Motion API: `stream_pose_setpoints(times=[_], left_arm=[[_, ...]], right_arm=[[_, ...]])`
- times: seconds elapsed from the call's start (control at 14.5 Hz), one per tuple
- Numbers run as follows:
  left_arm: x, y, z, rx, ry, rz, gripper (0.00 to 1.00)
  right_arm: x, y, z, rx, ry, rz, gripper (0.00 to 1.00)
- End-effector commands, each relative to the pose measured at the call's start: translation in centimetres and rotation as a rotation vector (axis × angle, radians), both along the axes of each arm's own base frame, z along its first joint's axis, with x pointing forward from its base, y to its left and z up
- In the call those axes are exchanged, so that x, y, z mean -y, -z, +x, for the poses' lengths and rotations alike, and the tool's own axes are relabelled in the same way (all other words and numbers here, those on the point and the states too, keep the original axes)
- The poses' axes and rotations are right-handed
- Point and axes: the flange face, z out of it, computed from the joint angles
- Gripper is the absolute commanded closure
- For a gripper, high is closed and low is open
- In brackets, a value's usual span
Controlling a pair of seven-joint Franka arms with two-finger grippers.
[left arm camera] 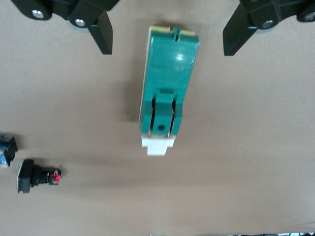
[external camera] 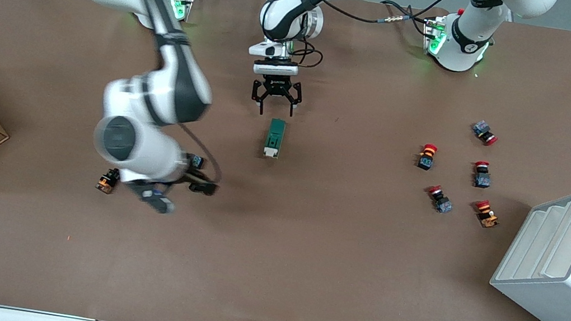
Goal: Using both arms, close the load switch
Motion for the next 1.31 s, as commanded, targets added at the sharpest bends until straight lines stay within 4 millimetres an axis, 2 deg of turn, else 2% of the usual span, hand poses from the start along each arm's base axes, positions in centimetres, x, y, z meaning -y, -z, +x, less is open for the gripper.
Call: stream_pose_setpoints(times=[0.0,0.21,0.28,0.41,0.55,0.69,0.76,0.89,1.03,1.1,1.17,1.24], left_arm=[[0.7,-4.4,3.4,-0.045,-0.042,0.022,0.01],[0.9,-9.9,8.4,-0.158,-0.08,0.044,0.01],[0.3,-11.6,10.4,-0.2,-0.085,0.055,0.01],[-1.8,-14.5,14.5,-0.253,-0.085,0.082,0.01],[-4.5,-18.1,18.7,-0.321,-0.11,0.067,0.01],[-8.7,-21.9,23.1,-0.379,-0.154,0.038,0.01],[-10.5,-23.7,24.6,-0.414,-0.173,0.033,0.01],[-15.4,-28.2,27.8,-0.485,-0.194,0.057,0.01],[-20.2,-33.1,30.4,-0.56,-0.176,0.062,0.01],[-22.5,-34.9,31.4,-0.593,-0.169,0.06,0.0],[-25.5,-37.0,32.5,-0.627,-0.17,0.037,0.0],[-27.6,-38.6,33.0,-0.644,-0.16,0.024,0.0]], right_arm=[[7.3,-4.3,-0.5,-0.012,-0.194,-0.043,0.0],[14.5,-8.4,-1.1,-0.039,-0.324,-0.069,0.0],[16.7,-9.5,-1.4,-0.043,-0.348,-0.064,0.0],[21.2,-11.6,-2.3,-0.059,-0.42,-0.068,0.0],[23.6,-14.0,-2.3,-0.041,-0.468,-0.11,0.0],[26.6,-16.1,-2.6,-0.057,-0.432,-0.124,0.0],[27.1,-17.0,-2.7,-0.056,-0.428,-0.117,0.0],[27.3,-19.3,-2.8,-0.043,-0.424,-0.128,0.0],[27.7,-19.8,-2.8,-0.031,-0.416,-0.122,0.0],[27.9,-19.9,-2.8,-0.035,-0.408,-0.117,0.0],[27.2,-20.0,-2.8,-0.027,-0.416,-0.101,0.0],[26.9,-20.0,-3.2,-0.047,-0.418,-0.093,0.0]])
